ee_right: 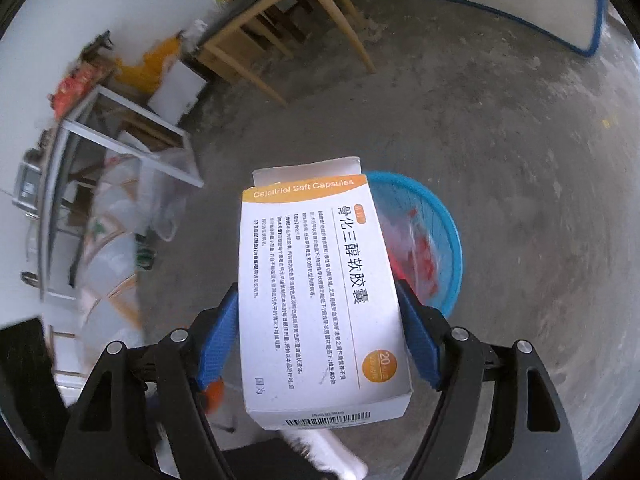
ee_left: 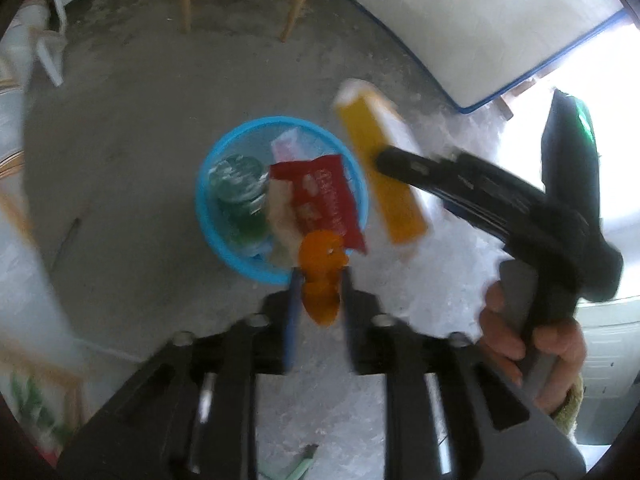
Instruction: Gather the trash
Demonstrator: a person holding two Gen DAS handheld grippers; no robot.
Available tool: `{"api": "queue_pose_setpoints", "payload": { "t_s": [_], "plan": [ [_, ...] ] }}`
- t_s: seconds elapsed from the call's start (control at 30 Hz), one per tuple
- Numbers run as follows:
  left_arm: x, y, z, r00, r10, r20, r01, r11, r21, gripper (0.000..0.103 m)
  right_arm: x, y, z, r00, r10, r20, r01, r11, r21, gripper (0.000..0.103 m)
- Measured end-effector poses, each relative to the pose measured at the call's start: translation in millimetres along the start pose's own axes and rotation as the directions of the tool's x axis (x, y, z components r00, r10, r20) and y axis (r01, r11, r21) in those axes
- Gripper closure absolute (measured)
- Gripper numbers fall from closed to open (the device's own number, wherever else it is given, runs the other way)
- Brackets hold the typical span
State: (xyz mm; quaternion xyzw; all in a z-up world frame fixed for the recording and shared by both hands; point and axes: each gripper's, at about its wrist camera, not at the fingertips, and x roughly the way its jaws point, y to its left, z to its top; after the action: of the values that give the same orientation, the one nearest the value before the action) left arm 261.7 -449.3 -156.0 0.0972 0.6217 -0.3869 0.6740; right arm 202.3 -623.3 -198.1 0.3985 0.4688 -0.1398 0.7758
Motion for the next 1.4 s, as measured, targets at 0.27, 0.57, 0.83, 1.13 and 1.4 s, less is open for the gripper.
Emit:
{"api": "queue_pose_setpoints", "payload": {
  "t_s": [0.27, 0.57, 0.83, 1.13, 1.4],
  "plan": [
    [-19.2, 0.2, -3.3, 0.998, 0.002, 0.068, -0.002, 1.000, -0.011, 0.043, 22.7, -1.8, -7.0, 0.997, -0.063, -0.041, 0.061, 0.997, -0.051, 0.022],
    [-102.6, -4.5, -41.5, 0.976, -0.015, 0.218, 0.007, 0.999, 0.036, 0.035, -45.2, -4.0, -37.7, 0.998, -0.025, 0.056, 0.030, 0.995, -0.090, 0.022],
    [-198.2, 11.3, -121.2, 0.905, 0.010, 0.426, -0.025, 0.999, 0.030, 0.019, -145.0, 37.5, -105.7, 0.980, 0.037, 0.195, 0.014, 0.967, -0.255, 0.019],
    [-274.7, 39.9, -245.9, 0.738, 0.305, 0.601, -0.170, 0.947, -0.272, 0.008, -219.6, 125.6, -226.8, 0.927, 0.147, 0.344, 0.048, 0.865, -0.499, 0.007],
    [-286.2, 47.1, -318.1, 0.620, 0.578, 0.530, -0.324, 0.805, -0.498, 0.009, -239.3, 175.9, -302.6, 0.891, 0.067, 0.449, 0.221, 0.800, -0.558, 0.006]
  ]
}}
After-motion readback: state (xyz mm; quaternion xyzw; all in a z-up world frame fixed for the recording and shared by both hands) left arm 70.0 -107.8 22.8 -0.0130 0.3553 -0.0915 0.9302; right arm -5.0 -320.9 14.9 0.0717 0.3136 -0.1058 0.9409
